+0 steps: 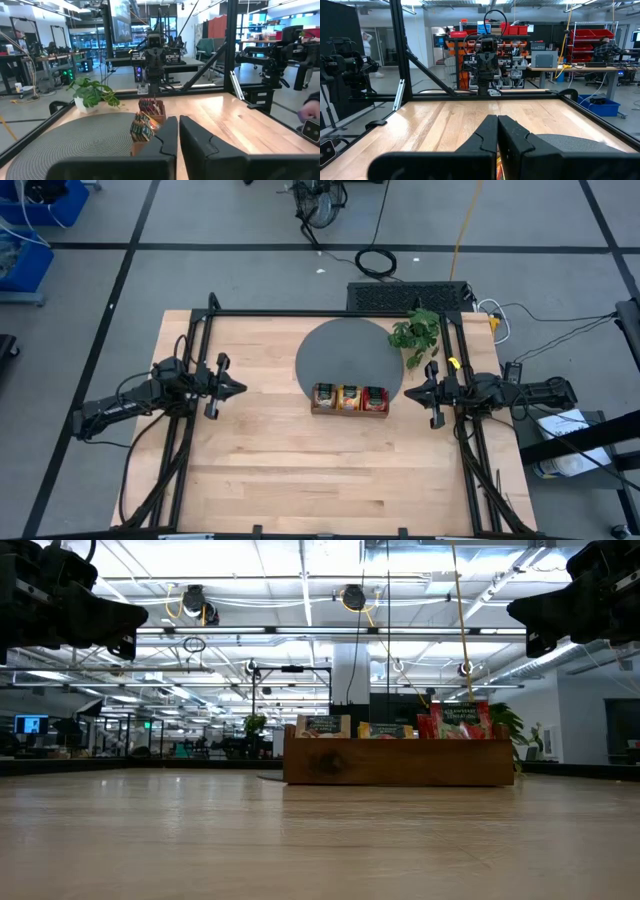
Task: Pick & Place Tea
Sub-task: Return to Home Position
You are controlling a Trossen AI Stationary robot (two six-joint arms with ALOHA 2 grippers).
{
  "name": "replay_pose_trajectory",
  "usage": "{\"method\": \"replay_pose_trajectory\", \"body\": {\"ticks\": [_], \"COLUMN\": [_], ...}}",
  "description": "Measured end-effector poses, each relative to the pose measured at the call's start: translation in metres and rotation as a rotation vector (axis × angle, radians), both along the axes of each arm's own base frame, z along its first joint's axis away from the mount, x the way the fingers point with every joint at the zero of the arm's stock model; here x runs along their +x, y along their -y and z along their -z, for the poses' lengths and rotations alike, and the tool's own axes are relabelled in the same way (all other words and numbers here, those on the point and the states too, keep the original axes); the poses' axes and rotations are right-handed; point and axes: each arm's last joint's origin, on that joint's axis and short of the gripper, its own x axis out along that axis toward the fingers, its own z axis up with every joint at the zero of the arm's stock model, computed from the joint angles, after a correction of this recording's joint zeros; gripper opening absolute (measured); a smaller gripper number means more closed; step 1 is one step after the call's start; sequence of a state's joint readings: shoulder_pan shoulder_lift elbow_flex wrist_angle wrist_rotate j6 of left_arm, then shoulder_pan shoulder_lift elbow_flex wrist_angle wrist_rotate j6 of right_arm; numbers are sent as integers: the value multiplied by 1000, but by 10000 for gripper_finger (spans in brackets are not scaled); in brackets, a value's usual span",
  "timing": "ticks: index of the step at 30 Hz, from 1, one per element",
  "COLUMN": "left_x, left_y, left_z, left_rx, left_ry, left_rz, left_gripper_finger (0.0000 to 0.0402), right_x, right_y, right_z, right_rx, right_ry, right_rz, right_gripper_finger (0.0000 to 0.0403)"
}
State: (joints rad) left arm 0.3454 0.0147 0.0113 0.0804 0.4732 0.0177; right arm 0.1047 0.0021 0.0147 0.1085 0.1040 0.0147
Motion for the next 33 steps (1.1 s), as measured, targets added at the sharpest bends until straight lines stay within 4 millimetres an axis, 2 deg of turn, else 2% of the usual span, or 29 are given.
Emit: {"method": "replay_pose_trajectory", "body": {"ticks": [11,33], "left_x": [0,0], "left_y": [0,0], "left_z": [0,0], "left_rx": [1,4], "left_ry": [1,1], "left_rz": [0,0], "left_gripper_finger": [61,63], "right_x": [0,0], "right_y": [0,0], "right_z": [0,0], "right_rx": [0,0], "right_ry": [0,-1], "right_rz": [0,0], "right_gripper_finger": [0,0]}}
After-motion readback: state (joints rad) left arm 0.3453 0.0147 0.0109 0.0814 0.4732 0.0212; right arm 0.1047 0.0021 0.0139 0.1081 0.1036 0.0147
